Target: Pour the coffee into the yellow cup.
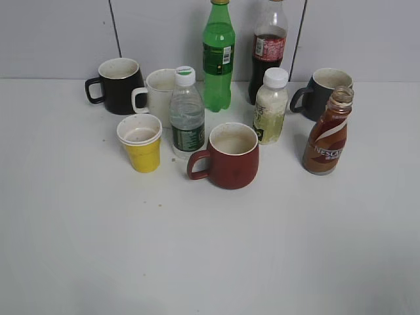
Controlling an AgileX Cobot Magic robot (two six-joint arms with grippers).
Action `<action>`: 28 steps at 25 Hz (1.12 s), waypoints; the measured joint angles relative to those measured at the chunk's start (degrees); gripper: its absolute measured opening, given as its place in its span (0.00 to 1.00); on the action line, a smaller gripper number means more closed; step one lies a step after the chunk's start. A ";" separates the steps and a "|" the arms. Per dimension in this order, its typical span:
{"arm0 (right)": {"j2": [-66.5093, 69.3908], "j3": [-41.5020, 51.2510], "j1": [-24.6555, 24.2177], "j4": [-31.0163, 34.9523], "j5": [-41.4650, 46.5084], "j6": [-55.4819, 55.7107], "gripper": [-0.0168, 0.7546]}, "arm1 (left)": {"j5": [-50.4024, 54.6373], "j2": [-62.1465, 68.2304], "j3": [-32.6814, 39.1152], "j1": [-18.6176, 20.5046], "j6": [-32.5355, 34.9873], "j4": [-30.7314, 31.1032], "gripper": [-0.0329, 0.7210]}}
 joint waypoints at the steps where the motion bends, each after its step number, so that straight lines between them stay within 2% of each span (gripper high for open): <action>1: 0.00 0.00 0.00 0.00 0.00 0.00 0.78 | 0.00 0.00 0.00 0.00 0.00 0.00 0.79; 28: 0.00 0.01 0.00 0.00 0.00 0.00 0.78 | 0.00 0.00 0.00 0.00 0.00 -0.17 0.79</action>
